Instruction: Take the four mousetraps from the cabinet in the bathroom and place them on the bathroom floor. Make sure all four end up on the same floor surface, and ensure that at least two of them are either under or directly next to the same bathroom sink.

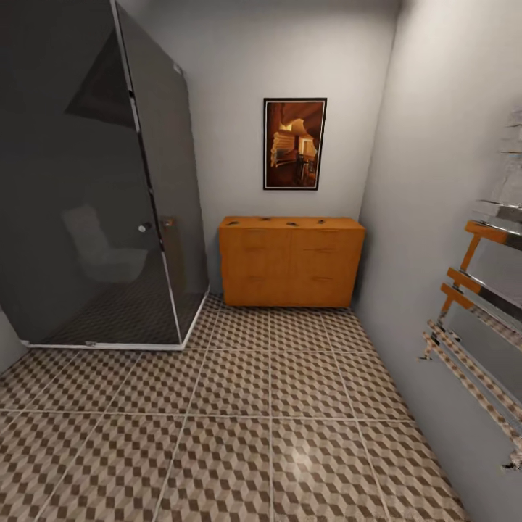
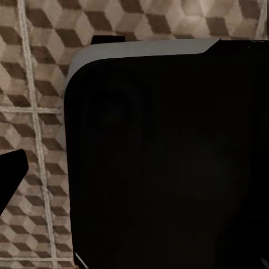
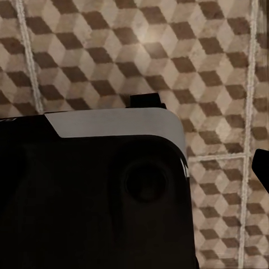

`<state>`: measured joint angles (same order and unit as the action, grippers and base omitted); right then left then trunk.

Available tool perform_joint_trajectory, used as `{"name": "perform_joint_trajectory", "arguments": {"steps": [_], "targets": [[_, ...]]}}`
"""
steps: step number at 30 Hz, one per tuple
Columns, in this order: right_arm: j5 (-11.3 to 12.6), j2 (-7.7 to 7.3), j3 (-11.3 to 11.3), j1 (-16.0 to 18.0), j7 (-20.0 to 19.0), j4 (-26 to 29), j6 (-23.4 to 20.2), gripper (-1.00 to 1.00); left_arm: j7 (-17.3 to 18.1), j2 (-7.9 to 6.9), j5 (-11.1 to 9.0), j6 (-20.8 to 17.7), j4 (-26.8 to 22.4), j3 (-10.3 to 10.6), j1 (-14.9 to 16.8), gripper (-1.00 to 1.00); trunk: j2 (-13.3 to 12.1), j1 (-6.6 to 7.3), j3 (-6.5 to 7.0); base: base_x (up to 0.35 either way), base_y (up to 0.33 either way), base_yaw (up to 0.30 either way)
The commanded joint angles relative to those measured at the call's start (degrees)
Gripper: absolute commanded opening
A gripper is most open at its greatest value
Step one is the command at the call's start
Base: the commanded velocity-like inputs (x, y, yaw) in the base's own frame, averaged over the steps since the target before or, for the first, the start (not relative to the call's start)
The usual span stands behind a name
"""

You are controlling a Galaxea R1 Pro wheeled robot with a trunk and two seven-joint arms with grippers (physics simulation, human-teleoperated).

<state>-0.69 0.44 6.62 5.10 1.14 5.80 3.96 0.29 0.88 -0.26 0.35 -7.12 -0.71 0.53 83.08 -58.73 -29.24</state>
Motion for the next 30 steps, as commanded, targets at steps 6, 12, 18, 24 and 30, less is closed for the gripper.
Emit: {"name": "perform_joint_trajectory", "arguments": {"steps": [6, 12, 18, 24, 30], "targets": [[0.1, -0.15, 0.0, 0.0, 0.1, 0.0, -0.2, 1.00, 0.0, 0.00, 0.0, 0.0, 0.0, 0.0, 0.0, 1.00, 0.0, 0.00, -0.36, 0.090, 0.000, -0.230], [0.2, -0.10, 0.1, 0.0, 0.3, 0.0, -0.3, 1.00, 0.0, 0.00, 0.0, 0.0, 0.1, 0.0, 0.0, 1.00, 0.0, 0.00, -0.84, 0.189, 0.000, -0.100], [0.2, -0.07, 0.1, 0.0, 0.4, 0.0, -0.3, 1.00, 0.1, 0.00, 0.1, 0.0, 0.1, 0.0, 0.0, 1.00, 0.0, 0.00, -1.38, 0.201, 0.000, -0.019], [0.2, -0.08, 0.1, 0.0, 0.4, -0.1, -0.3, 1.00, 0.0, 0.00, 0.1, 0.0, 0.1, 0.0, 0.0, 1.00, 0.0, 0.00, -1.93, 0.203, 0.000, -0.003], [0.2, -0.01, 0.1, 0.0, 0.5, -0.1, -0.3, 1.00, 0.1, 0.00, 0.1, 0.0, 0.1, 0.0, 0.0, 1.00, 0.0, 0.00, -2.49, 0.191, 0.000, -0.001]]}}
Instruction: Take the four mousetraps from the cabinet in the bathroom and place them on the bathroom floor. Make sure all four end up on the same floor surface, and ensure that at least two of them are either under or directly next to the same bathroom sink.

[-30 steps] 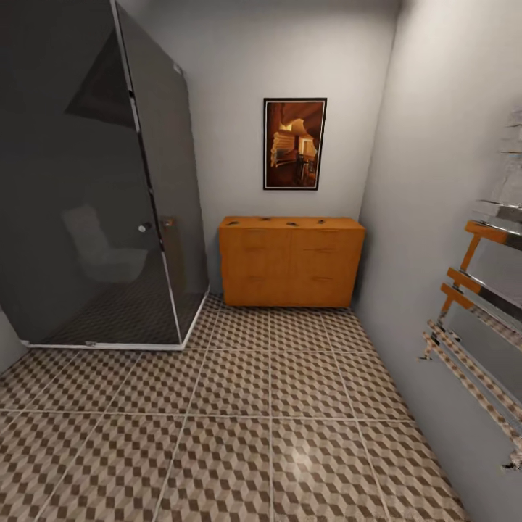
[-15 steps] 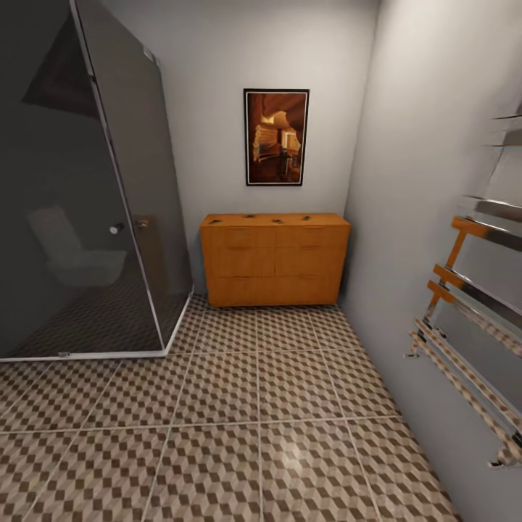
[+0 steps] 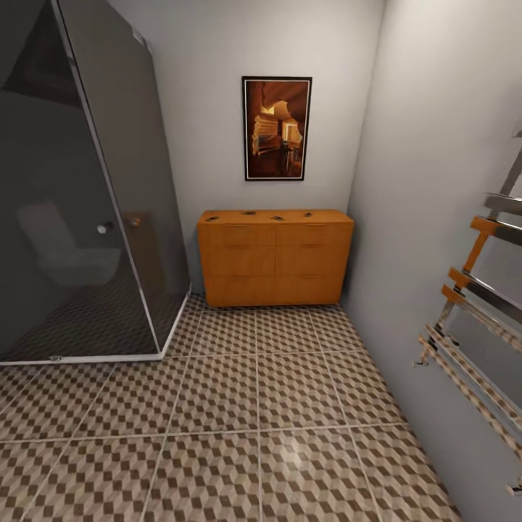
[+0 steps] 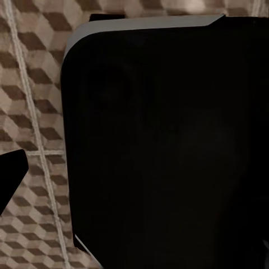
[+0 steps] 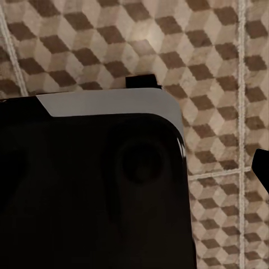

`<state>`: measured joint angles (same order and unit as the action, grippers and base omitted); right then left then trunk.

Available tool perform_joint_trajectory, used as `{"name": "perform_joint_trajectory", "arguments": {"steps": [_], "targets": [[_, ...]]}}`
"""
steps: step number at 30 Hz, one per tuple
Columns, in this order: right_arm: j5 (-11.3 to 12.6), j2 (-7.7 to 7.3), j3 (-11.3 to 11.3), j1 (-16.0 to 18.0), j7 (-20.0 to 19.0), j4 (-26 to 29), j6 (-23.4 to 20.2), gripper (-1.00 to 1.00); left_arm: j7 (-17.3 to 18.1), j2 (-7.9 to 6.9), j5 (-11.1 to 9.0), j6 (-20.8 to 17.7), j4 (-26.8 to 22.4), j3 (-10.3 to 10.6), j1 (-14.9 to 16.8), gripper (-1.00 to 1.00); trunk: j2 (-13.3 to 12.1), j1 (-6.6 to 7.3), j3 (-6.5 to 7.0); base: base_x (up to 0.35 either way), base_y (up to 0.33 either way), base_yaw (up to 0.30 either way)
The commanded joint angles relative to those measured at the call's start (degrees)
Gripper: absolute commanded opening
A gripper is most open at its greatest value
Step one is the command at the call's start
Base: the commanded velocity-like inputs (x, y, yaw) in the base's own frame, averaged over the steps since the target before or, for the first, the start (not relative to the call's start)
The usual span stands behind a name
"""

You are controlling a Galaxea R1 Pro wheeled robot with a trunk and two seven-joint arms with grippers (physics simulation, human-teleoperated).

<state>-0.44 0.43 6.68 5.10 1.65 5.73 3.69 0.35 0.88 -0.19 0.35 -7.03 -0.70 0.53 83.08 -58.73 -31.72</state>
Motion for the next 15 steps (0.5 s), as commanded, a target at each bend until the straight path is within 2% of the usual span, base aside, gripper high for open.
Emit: {"name": "perform_joint_trajectory", "arguments": {"steps": [1, 7, 15], "targets": [[0.0, 0.01, 0.0, 0.0, 0.0, 0.0, 0.0, 1.00, 0.0, 0.00, 0.0, 0.0, 0.0, 0.0, 0.0, 1.00, 0.0, 0.00, -0.10, 0.193, 0.000, 0.000], [0.0, -0.04, 0.0, 0.0, 0.0, 0.0, 0.0, 1.00, 0.0, 0.00, 0.0, 0.0, 0.0, 0.0, 0.0, 1.00, 0.0, 0.00, -0.65, 0.252, 0.000, 0.000], [0.1, -0.16, 0.1, 0.0, 0.0, 0.1, 0.1, 1.00, 0.0, 0.00, 0.0, 0.0, 0.0, 0.0, 0.0, 1.00, 0.0, 0.00, -1.38, 0.313, -0.002, 0.000]]}}
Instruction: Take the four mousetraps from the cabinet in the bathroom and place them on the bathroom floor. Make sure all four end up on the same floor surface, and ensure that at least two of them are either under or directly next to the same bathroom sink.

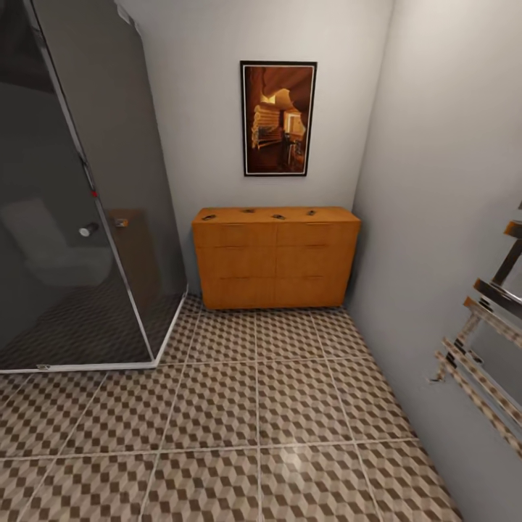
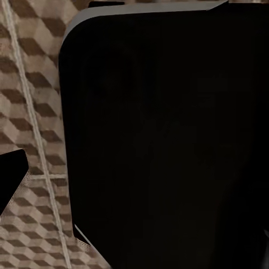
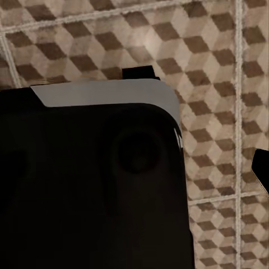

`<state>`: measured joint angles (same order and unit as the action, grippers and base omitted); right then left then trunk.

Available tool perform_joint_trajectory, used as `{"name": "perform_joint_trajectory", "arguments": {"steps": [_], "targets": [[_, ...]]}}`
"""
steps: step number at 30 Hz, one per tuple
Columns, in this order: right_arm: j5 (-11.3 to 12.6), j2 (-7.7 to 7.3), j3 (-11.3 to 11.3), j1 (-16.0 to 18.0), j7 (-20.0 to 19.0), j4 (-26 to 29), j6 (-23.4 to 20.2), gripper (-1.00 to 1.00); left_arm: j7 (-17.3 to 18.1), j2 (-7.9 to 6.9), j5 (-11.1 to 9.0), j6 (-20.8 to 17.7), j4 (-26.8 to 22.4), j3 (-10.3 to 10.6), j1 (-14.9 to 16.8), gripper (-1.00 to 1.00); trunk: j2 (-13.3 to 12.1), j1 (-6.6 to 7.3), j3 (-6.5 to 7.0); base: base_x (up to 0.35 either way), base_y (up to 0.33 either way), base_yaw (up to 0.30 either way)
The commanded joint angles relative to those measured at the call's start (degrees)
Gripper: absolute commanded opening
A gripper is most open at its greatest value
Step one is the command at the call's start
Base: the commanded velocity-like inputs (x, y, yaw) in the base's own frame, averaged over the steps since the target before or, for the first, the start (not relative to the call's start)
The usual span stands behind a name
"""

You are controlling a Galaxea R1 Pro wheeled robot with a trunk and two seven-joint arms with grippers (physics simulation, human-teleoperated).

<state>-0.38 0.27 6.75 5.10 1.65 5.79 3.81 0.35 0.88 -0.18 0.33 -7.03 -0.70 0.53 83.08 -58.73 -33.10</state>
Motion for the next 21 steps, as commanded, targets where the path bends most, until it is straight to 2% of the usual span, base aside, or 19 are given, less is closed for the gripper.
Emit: {"name": "perform_joint_trajectory", "arguments": {"steps": [1, 8, 21], "targets": [[0.0, 0.02, 0.0, 0.0, 0.0, 0.0, 0.0, 1.00, 0.0, 0.00, 0.0, 0.0, 0.0, 0.0, 0.0, 1.00, 0.0, 0.00, -0.10, 0.322, -0.026, 0.000], [-0.1, 0.10, 0.0, 0.0, -0.1, 0.0, 0.0, 1.00, 0.0, 0.00, 0.0, -0.1, 0.1, 0.1, 0.0, 1.00, 0.0, 0.00, -0.72, 0.324, -0.054, -0.048], [-0.2, -0.02, 0.0, 0.0, -0.1, 0.0, 0.1, 1.00, 0.0, 0.00, 0.0, -0.1, 0.1, 0.1, 0.0, 1.00, 0.0, 0.00, -1.71, 0.326, -0.074, -0.167]]}}
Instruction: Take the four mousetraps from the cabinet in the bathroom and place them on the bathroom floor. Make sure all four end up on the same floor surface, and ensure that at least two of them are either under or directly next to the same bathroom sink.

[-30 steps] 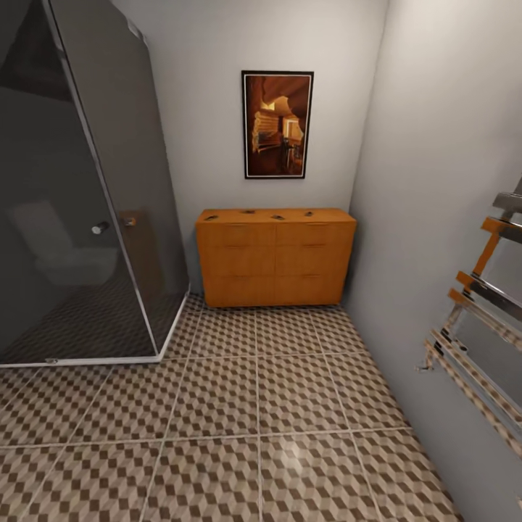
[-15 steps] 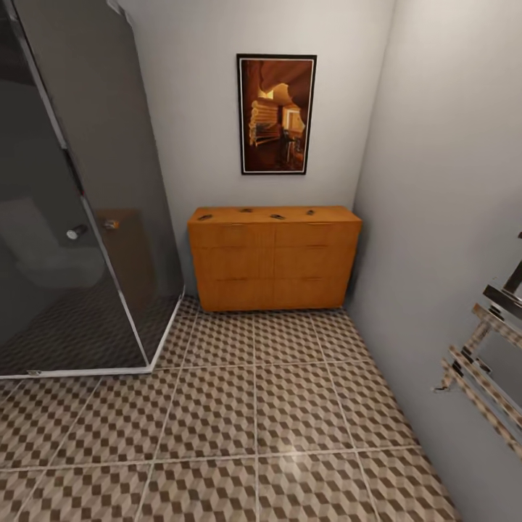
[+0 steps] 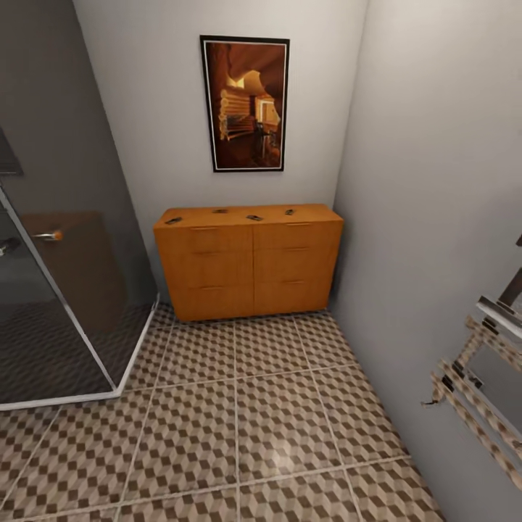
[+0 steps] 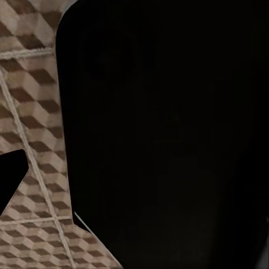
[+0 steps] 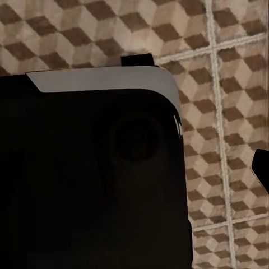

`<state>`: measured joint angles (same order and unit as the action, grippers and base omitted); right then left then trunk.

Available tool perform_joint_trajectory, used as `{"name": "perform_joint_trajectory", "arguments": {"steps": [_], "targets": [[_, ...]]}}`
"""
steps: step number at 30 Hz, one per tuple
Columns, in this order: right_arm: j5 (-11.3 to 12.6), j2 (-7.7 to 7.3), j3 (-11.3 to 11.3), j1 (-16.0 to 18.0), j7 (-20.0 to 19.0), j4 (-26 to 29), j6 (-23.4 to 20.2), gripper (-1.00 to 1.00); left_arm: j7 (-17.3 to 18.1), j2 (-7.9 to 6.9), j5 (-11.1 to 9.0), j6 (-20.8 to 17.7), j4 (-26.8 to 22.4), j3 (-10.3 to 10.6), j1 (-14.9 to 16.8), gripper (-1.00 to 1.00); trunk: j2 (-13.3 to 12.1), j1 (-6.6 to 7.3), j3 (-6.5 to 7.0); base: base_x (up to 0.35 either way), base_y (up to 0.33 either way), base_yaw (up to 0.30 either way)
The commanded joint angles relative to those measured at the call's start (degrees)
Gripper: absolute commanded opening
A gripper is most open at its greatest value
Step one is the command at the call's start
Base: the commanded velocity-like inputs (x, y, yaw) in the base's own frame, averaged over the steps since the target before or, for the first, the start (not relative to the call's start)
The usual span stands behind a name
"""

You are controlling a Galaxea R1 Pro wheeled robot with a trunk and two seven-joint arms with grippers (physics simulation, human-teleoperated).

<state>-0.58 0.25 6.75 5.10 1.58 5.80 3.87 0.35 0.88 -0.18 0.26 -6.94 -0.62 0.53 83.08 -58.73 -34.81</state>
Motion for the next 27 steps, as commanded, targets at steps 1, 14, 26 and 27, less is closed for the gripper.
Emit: {"name": "perform_joint_trajectory", "arguments": {"steps": [1, 14, 26, 27], "targets": [[0.0, 0.00, 0.0, 0.0, 0.0, 0.0, 0.0, 1.00, 0.0, 0.00, 0.0, 0.0, 0.0, 0.0, 0.0, 1.00, 0.0, 0.00, -0.06, 0.328, -0.076, -0.147], [-0.3, -0.06, -0.1, 0.0, -0.1, 0.0, 0.2, 1.00, 0.0, 0.00, 0.0, 0.0, 0.1, 0.0, 0.0, 1.00, 0.0, 0.00, -0.23, 0.328, -0.076, -0.036], [-0.7, -0.11, -0.3, 0.0, -0.3, -0.1, 1.0, 1.00, 0.0, 0.00, 0.0, 0.0, 0.2, 0.0, 0.0, 1.00, 0.0, 0.00, -0.24, 0.328, -0.063, -0.001], [-0.7, -0.12, -0.3, 0.0, -0.3, -0.1, 1.0, 1.00, 0.0, 0.00, 0.0, 0.0, 0.2, 0.0, 0.0, 1.00, 0.0, 0.00, -0.24, 0.329, -0.016, 0.000]]}}
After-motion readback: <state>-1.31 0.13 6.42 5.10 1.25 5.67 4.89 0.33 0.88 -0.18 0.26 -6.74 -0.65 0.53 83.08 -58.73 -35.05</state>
